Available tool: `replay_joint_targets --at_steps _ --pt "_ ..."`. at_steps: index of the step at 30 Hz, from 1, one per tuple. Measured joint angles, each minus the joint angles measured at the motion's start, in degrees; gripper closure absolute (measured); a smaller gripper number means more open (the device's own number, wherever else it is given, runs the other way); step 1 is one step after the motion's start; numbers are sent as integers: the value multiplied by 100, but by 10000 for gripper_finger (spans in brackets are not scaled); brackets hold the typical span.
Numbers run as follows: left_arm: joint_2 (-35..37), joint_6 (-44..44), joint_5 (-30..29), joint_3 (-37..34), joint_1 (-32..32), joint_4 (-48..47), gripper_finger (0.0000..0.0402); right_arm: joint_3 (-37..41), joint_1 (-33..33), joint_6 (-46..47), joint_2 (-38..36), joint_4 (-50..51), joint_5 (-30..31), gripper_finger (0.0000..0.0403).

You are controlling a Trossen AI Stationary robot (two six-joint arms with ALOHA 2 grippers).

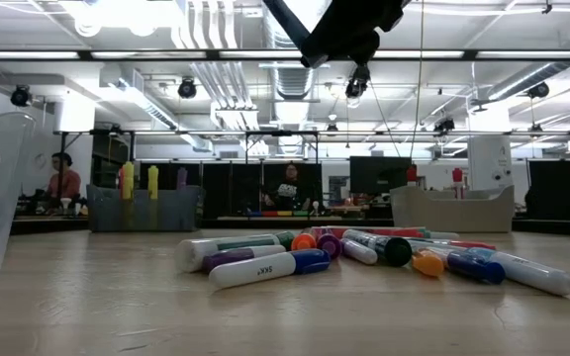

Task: Pick & Place Markers
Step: Put the blue highlighter pen into the black bin

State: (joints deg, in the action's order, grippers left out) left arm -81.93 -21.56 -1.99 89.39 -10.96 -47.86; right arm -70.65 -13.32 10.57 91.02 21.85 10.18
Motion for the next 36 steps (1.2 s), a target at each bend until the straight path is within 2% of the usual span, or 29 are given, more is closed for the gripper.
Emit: replay_joint_targets --at_steps 15,23,36 --pt "-103 31 -63 -79 5 190 307 0 -2 42 0 -15 -16 329" --pt "-177 162 -433 -79 15 154 307 7 0 116 0 22 -13 329" --pt "-150 192 -403 35 26 -273 307 7 -2 109 -4 -20 0 330"
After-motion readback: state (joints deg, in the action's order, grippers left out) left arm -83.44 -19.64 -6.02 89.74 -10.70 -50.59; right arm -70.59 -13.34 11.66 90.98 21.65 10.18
